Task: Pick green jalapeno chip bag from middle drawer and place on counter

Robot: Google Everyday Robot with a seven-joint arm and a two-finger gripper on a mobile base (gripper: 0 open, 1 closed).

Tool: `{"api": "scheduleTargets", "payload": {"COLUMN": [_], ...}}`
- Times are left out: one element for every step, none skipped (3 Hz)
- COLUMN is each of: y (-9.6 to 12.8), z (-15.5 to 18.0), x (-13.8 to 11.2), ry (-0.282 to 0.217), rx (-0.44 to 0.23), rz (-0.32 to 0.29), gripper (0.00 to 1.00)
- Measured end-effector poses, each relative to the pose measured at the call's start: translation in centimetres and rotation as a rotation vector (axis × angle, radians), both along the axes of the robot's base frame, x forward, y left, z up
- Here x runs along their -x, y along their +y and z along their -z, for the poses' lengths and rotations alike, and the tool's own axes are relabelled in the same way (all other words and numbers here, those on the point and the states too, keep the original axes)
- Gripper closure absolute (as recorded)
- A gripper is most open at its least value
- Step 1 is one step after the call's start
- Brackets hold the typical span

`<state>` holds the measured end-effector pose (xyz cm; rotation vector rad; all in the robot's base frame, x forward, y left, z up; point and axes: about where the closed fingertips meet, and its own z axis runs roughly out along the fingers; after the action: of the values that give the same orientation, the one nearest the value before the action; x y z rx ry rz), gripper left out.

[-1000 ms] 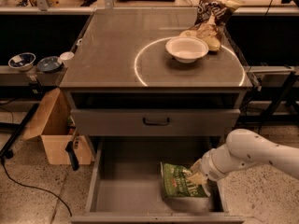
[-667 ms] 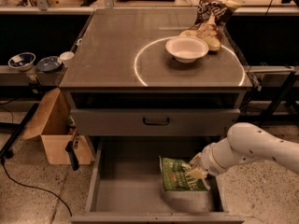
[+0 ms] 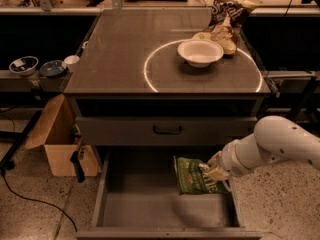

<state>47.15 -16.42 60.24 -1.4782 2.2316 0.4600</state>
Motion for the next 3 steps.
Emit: {"api": "scheduleTargets", "payload": {"y": [-0.4,-0.6,-0.8], "z": [-2.9,-5.7,-8.3], "x": [-0.6,-1.4,-1.8], "ry": [-0.032,-0.07,-0.115], "rx": [0.02,0.048,0.072], "rz": [0.004,0.008,0.014], "gripper": [1.0,1.0,1.0]}}
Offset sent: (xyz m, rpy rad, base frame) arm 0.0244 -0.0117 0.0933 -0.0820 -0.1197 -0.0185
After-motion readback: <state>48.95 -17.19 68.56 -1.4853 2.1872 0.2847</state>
